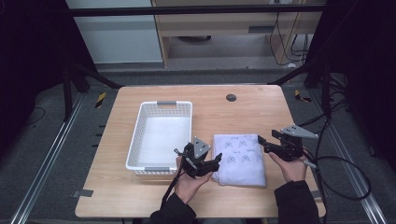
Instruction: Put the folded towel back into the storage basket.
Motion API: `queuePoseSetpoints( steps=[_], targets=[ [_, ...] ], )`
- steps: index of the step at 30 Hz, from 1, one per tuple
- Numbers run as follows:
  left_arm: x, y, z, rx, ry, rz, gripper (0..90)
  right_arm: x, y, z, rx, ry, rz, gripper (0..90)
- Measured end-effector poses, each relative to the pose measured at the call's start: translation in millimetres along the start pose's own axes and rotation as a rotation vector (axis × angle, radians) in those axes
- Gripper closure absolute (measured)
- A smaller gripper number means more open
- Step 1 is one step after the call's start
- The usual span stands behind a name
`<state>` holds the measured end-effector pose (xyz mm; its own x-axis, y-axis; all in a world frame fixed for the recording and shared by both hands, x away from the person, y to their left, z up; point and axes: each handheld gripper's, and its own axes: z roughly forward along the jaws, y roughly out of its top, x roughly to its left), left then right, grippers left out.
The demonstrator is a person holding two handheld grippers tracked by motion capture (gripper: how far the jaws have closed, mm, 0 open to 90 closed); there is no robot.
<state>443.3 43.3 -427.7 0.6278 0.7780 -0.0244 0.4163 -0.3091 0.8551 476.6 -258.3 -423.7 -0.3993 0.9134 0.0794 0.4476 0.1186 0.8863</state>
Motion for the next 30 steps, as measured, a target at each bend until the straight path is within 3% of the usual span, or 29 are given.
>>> queuePoseSetpoints(
  steps=[8,12,30],
  targets=[
    [-7.7,-10.6,11.4,0.031,-0.008,0.000,36.1,-8.9,-11.1,7.9,0.044,-0.017,0.016,35.6],
    [-8.7,-16.7,16.8,0.055,-0.014,-0.003,36.2,-9.0,-15.1,13.7,0.067,-0.028,-0.007,36.3],
    [-13.9,-40.6,33.0,0.123,-0.008,0.000,36.5,-9.5,-28.5,29.2,0.123,-0.011,0.003,36.4]
  ],
)
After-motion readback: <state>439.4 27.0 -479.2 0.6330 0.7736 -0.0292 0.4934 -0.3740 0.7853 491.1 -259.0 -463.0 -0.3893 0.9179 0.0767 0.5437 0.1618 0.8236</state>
